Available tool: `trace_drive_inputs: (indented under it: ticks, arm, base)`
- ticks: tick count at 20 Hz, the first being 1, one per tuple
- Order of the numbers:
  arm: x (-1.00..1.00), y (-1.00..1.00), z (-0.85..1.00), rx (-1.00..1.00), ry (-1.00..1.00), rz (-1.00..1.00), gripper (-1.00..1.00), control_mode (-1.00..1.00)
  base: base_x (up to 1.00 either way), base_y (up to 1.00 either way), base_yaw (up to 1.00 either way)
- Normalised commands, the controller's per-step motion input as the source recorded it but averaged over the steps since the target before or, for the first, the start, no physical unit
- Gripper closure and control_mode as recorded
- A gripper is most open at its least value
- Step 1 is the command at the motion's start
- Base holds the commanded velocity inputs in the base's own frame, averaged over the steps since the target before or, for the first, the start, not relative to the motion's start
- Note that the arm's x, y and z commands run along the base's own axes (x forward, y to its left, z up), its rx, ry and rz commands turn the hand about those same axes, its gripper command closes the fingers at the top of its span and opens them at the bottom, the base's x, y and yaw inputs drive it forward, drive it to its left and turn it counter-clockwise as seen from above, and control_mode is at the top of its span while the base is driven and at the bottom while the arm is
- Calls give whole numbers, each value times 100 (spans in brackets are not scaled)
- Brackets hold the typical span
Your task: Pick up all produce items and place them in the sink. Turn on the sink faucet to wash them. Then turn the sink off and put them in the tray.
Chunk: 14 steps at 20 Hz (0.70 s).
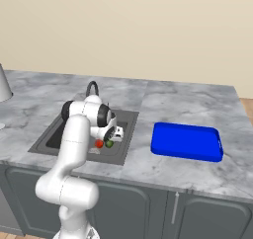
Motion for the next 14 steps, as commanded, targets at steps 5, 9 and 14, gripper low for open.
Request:
trace_drive_inputs:
  ticks: [5, 9, 14]
  arm:
    - [-29, 0, 0, 0, -1, -2, 100, -100]
    - [-32, -1, 42, -1, -11, -3, 100, -100]
    - [-17, -3, 74, -4, -12, -4, 100, -100]
  base:
    - [0, 0, 0]
    - [0, 0, 0]
    - [0, 0, 0]
